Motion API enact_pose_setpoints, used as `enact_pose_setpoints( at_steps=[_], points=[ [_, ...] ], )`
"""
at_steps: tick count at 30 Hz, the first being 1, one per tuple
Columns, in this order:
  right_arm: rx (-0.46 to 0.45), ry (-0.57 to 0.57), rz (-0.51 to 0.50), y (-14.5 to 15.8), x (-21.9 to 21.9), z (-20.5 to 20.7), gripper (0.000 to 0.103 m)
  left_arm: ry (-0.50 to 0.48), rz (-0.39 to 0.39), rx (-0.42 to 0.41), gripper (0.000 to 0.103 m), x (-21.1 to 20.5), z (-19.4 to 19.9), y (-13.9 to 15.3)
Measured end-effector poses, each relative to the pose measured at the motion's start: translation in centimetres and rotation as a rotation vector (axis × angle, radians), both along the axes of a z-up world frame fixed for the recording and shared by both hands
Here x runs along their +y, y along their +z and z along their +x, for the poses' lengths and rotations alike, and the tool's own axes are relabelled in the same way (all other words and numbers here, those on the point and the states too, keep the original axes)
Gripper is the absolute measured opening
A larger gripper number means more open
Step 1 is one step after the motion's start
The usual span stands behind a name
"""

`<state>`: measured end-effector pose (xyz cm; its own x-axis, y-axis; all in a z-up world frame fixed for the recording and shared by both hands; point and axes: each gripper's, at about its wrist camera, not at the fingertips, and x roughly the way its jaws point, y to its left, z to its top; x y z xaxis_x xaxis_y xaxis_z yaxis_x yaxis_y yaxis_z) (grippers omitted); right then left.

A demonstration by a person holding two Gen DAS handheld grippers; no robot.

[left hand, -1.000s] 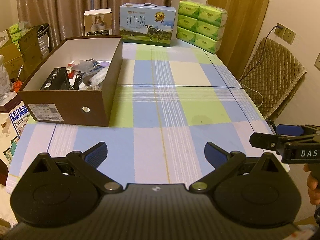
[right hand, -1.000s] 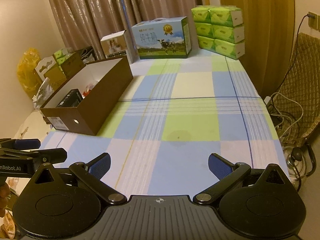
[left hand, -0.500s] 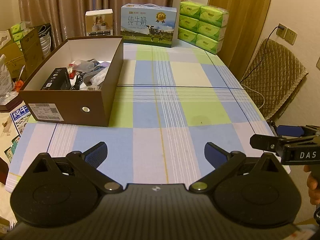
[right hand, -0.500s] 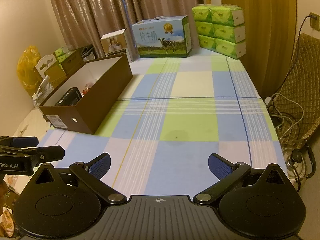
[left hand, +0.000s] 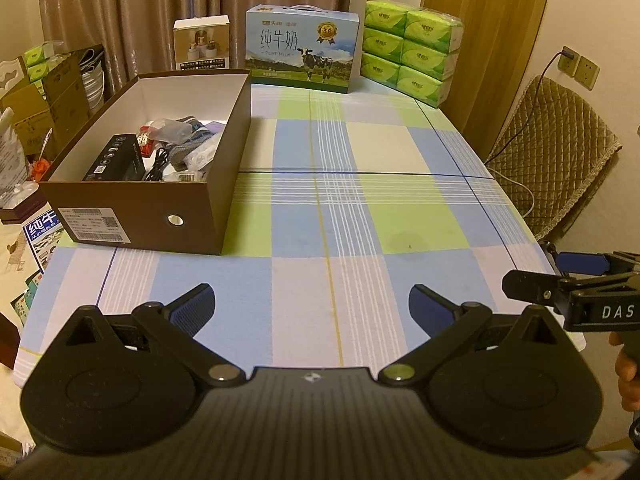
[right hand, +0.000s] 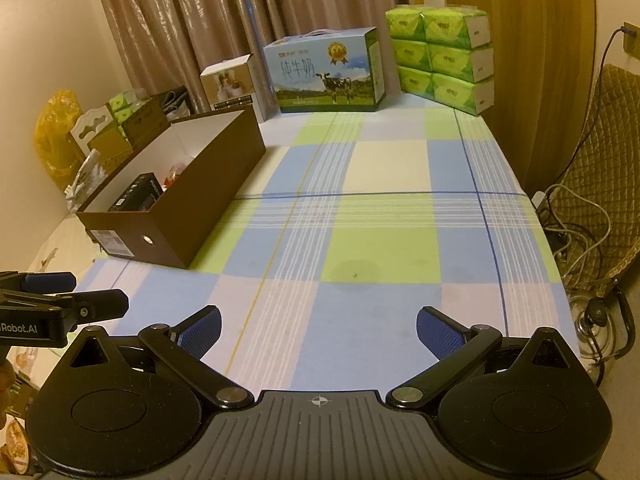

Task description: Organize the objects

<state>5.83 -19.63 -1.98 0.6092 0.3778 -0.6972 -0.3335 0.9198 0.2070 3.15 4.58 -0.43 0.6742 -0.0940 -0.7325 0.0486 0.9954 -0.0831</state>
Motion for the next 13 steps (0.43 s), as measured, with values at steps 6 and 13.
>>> enact_pose_setpoints(
  at_steps=[6, 13],
  points=[
    [0.003, -0.001, 0.001, -0.06, 0.05, 0.17, 0.101, -0.001, 0.001, 0.003, 0.102, 0.07, 0.30, -0.22],
    [0.007, 0.001, 0.001, -0.20, 0.15, 0.39, 0.101, -0.001, 0.010, 0.005, 0.102, -0.06, 0.75, -0.42]
  ],
)
